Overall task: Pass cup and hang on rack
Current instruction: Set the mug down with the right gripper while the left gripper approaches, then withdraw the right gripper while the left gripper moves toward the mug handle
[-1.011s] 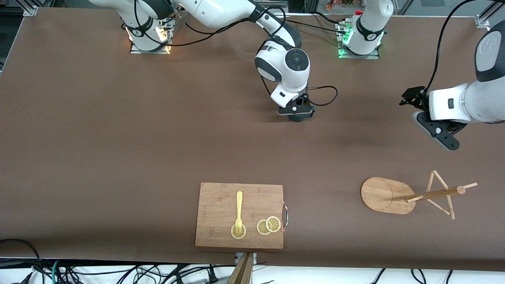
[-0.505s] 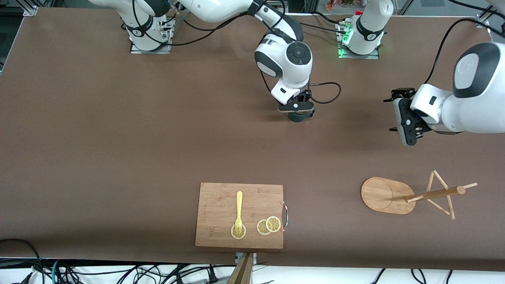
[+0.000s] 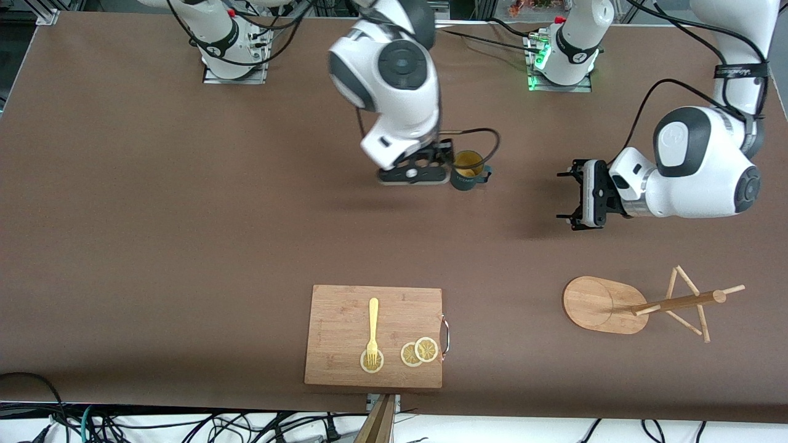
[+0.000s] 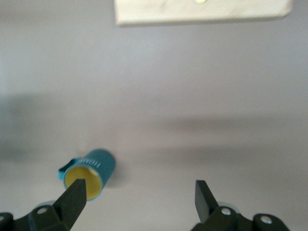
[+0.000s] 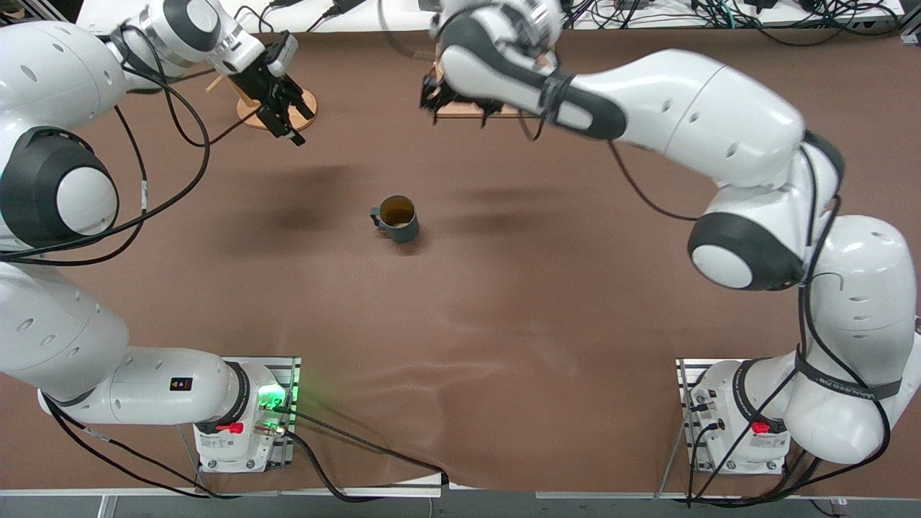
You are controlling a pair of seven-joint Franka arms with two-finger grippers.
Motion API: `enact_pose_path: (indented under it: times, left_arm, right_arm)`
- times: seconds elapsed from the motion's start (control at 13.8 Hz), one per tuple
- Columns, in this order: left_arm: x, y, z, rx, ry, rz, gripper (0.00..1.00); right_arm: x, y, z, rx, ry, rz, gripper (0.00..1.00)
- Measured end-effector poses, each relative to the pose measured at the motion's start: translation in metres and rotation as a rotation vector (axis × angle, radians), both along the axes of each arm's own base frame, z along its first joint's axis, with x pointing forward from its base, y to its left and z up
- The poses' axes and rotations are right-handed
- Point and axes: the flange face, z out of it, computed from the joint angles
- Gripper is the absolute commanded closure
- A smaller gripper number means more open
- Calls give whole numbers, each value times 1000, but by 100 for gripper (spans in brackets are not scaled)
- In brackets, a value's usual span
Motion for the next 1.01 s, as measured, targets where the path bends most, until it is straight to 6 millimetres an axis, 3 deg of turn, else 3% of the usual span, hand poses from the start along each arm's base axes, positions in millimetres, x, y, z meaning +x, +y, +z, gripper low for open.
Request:
enact_pose_path:
  times: [0.22,0.43,0.65,1.01]
  left_arm:
    - [-21,-16,-36,-116,-21,33,0]
    - [-50,-18,-77,-227,-65,71,0]
    - [-70,-19,-102,-281,-95,78,0]
    - [-98,-19,-145,-342,-94,41,0]
  right_arm:
    - [58,-104,44,29,46,-81,0]
    - [91,-200,75,58,78,-21,0]
    - [96,-274,101,33,59,6,0]
    - [66,-375,124,-26,58,62,0]
